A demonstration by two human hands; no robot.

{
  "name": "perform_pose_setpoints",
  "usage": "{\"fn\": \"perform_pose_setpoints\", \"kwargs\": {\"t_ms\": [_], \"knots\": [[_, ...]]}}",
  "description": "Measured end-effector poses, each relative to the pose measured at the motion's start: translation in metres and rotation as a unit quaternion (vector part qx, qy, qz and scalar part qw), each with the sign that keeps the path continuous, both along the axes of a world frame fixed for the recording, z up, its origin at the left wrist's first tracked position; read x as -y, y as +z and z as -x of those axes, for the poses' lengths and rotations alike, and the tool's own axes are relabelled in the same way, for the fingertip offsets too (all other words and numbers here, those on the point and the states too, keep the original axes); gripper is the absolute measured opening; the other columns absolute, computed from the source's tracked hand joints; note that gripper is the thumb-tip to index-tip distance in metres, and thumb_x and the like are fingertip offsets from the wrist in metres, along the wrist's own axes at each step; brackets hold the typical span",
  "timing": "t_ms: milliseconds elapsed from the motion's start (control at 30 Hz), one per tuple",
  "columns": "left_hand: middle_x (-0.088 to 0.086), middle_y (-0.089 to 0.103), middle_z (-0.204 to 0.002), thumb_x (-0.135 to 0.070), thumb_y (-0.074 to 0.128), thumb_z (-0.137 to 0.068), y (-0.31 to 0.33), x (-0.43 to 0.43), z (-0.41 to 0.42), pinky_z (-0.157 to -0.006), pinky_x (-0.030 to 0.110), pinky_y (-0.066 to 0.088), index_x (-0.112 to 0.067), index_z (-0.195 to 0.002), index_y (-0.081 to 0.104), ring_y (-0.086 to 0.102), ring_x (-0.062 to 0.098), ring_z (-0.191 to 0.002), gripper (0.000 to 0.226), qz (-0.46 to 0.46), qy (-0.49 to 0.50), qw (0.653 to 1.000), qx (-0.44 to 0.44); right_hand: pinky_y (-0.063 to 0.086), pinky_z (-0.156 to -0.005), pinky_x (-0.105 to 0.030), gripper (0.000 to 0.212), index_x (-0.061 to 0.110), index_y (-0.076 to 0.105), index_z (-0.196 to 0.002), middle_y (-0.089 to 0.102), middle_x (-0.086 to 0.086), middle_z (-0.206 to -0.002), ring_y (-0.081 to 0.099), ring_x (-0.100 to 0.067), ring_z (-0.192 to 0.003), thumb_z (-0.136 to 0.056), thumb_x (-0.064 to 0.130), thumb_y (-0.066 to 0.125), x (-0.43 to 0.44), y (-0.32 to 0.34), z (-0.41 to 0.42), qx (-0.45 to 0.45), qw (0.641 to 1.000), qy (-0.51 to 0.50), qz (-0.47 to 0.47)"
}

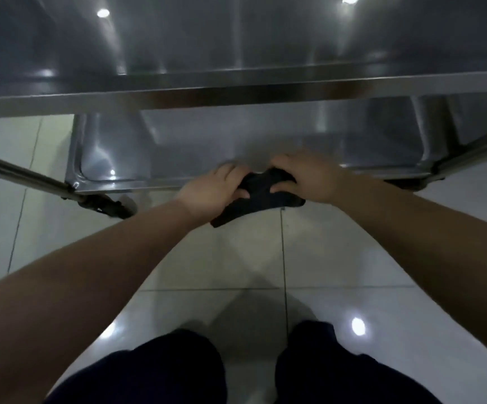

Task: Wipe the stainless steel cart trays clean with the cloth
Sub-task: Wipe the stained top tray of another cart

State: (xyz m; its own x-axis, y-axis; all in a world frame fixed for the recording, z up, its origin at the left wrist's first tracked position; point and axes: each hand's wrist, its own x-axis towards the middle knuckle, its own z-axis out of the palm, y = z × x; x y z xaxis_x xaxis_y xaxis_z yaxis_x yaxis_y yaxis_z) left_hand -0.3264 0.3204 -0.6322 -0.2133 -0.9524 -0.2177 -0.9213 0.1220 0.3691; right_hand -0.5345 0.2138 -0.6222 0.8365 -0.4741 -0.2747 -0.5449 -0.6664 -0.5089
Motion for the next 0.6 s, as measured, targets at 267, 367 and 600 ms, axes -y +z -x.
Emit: {"fn": "perform_pose_setpoints", "kwargs": {"t_ms": [267, 367, 600], "knots": [[0.017, 0.061, -0.106, -0.025, 0.064, -0.094, 0.095, -0.013, 0.057, -0.071, 0.044, 0.042, -0.005, -0.114, 0.062, 0.057, 0.038, -0.095, 0.029, 0.040, 0.018, 0.999, -0.011, 0.043, -0.085, -0.046, 0.016, 0.011, 0.062, -0.104, 0.059, -0.010, -0.099, 0.054, -0.031, -0.094, -0.092, 0.022, 0.060, -0.039, 0.088, 0.051, -0.016, 0.990, -0.082, 0.110], [0.012, 0.066, -0.096, -0.015, 0.073, -0.085, 0.153, -0.025, 0.069, -0.074, 0.042, 0.044, -0.009, -0.103, 0.068, 0.060, 0.035, -0.088, 0.020, 0.105, 0.011, 0.994, 0.025, 0.038, -0.090, -0.044, 0.016, 0.011, 0.063, -0.104, 0.061, -0.010, -0.105, 0.055, -0.034, -0.101, -0.089, 0.016, 0.065, -0.062, 0.138, 0.062, -0.010, 0.980, -0.147, 0.134], [0.013, 0.065, -0.090, 0.006, 0.079, -0.066, 0.307, -0.051, 0.090, -0.066, 0.038, 0.049, -0.006, -0.102, 0.069, 0.062, 0.035, -0.076, 0.039, 0.113, 0.017, 0.993, -0.003, 0.042, -0.080, -0.044, 0.022, -0.001, 0.067, -0.094, 0.066, -0.017, -0.094, 0.058, -0.040, -0.088, -0.075, -0.010, 0.067, -0.109, 0.291, 0.073, 0.060, 0.952, -0.258, 0.156]]}}
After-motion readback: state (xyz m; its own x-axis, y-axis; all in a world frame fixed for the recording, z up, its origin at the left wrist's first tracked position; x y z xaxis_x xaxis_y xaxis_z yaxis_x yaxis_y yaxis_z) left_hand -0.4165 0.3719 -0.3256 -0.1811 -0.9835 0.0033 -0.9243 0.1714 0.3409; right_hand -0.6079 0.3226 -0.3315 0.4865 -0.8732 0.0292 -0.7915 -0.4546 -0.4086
